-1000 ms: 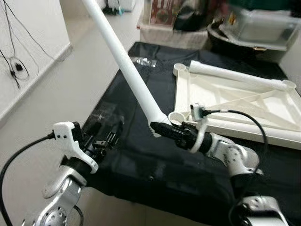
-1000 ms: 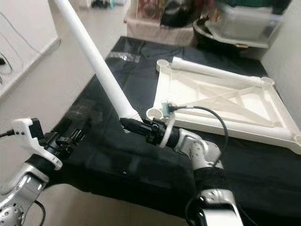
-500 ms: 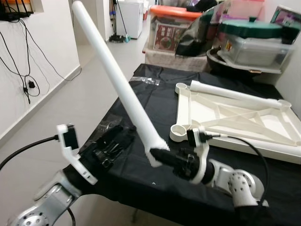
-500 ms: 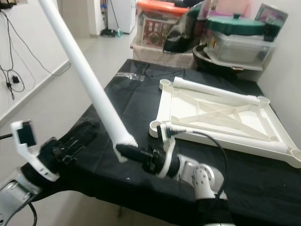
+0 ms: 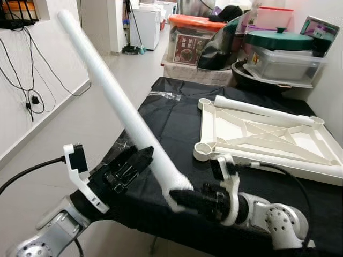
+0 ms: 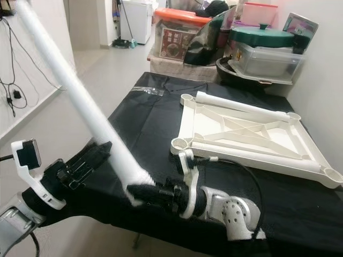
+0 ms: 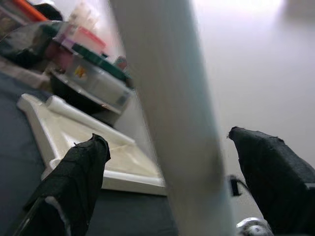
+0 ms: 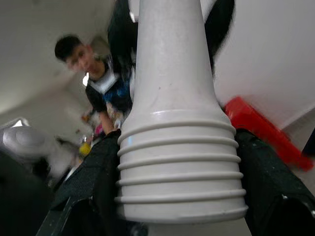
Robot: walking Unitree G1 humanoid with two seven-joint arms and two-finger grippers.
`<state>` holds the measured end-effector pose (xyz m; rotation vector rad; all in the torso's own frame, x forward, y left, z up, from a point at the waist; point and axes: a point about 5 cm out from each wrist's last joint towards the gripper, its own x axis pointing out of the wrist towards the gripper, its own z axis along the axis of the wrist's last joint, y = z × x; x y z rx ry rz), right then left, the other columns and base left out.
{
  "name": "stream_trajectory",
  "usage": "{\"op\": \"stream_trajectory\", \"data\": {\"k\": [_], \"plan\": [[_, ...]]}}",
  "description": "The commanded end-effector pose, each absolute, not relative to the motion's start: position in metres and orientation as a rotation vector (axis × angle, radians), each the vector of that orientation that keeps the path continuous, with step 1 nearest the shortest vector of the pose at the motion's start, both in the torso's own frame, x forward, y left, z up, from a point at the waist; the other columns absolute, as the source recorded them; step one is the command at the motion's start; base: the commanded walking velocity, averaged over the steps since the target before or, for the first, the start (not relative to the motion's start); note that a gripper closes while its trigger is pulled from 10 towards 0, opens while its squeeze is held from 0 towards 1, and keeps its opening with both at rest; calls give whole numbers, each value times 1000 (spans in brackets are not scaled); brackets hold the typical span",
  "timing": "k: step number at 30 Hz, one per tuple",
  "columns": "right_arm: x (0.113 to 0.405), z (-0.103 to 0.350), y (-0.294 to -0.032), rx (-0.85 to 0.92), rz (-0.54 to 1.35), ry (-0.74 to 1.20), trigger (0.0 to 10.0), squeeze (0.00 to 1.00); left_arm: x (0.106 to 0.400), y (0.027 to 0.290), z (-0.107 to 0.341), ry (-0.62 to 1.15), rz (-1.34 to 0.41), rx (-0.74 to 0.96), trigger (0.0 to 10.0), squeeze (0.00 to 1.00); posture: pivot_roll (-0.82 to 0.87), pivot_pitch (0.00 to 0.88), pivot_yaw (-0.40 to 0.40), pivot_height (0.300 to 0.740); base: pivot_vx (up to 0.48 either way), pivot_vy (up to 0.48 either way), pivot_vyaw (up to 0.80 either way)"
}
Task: Building children table
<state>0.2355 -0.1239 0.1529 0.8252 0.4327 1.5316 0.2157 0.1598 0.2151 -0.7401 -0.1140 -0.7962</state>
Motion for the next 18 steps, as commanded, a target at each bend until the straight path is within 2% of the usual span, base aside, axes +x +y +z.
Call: {"op": "stream_trajectory", "data": {"k": [1, 18], "plan": [[231, 152, -126, 793, 1560, 446, 0, 0, 212, 160, 219, -117, -826, -748, 10000, 0, 97, 44, -75, 740, 0, 0, 0], [214, 127, -153, 657, 1571, 600, 0, 0, 206, 180, 237, -208, -825, -783, 10000, 0, 100, 62, -78, 740, 0, 0, 0]]}}
